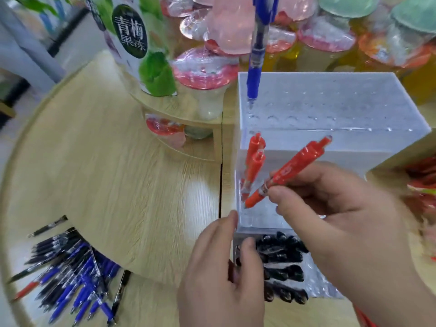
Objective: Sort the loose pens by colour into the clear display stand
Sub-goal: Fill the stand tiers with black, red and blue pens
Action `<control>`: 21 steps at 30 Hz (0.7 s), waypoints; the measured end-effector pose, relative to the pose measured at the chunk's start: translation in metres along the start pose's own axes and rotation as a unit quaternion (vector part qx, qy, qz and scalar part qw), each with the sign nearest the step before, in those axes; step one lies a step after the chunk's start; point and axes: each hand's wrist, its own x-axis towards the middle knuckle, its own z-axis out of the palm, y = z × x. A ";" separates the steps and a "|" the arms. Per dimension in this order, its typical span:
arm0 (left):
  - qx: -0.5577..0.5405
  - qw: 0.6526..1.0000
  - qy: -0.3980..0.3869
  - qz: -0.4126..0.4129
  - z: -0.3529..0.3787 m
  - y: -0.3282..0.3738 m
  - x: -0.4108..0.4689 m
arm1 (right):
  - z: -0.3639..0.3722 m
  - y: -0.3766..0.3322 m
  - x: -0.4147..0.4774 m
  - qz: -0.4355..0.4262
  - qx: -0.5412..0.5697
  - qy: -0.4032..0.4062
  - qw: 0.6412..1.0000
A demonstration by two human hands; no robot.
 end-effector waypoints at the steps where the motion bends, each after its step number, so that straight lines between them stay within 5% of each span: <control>1: -0.014 1.000 -0.018 -0.012 0.001 -0.001 0.002 | 0.001 -0.002 0.004 -0.012 -0.018 0.002 1.000; 5: -0.009 0.998 -0.064 -0.001 0.003 -0.006 0.002 | -0.002 -0.010 -0.002 -0.096 -0.151 0.012 0.984; 14: -0.028 0.997 -0.066 0.007 0.003 -0.009 0.003 | 0.006 0.003 0.002 -0.118 -0.362 -0.015 0.925; 21: -0.055 0.996 -0.063 -0.021 -0.004 -0.010 -0.004 | -0.010 0.006 -0.007 -0.089 -0.322 -0.028 0.942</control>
